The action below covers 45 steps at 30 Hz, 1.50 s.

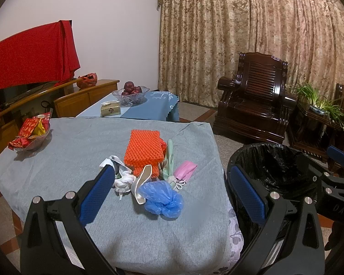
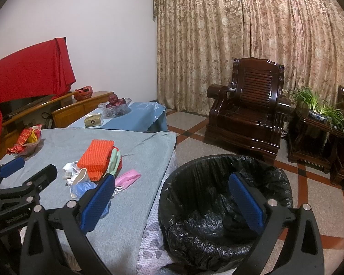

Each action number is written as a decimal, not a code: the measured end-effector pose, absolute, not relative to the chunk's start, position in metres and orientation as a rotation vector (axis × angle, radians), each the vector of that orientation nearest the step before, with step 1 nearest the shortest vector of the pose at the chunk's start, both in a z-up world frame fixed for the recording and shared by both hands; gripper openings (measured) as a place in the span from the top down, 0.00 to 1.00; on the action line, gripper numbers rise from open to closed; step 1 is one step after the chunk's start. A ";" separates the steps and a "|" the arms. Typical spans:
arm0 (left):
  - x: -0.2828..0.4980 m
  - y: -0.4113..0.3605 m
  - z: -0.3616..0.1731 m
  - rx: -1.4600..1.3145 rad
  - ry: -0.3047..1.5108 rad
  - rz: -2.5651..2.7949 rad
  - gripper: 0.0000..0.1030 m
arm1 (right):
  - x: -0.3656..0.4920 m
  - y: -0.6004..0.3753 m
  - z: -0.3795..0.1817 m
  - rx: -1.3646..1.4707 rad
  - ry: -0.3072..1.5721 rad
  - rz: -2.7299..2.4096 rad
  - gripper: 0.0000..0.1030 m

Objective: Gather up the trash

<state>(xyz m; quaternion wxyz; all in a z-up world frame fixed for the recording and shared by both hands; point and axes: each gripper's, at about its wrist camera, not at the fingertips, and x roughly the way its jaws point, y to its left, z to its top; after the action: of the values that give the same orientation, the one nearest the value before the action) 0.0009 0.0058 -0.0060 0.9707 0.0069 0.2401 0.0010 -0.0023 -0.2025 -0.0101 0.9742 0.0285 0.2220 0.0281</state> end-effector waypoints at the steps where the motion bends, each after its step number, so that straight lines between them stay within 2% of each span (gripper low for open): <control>1: 0.001 0.006 -0.006 0.014 0.485 0.002 0.05 | -0.002 -0.203 -0.010 0.057 0.448 0.057 0.06; 35: 0.004 0.010 -0.017 0.010 0.487 0.004 0.05 | -0.005 -0.189 -0.015 0.053 0.454 0.065 0.06; 45: 0.011 0.053 -0.032 0.001 0.494 0.085 0.05 | 0.018 -0.159 -0.033 0.044 0.483 0.146 0.06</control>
<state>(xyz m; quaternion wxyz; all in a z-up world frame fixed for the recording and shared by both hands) 0.0109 0.0525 -0.0325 0.9687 0.0004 0.2446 0.0419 0.0181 -0.1594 -0.0326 0.9681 0.0219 0.2392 0.0720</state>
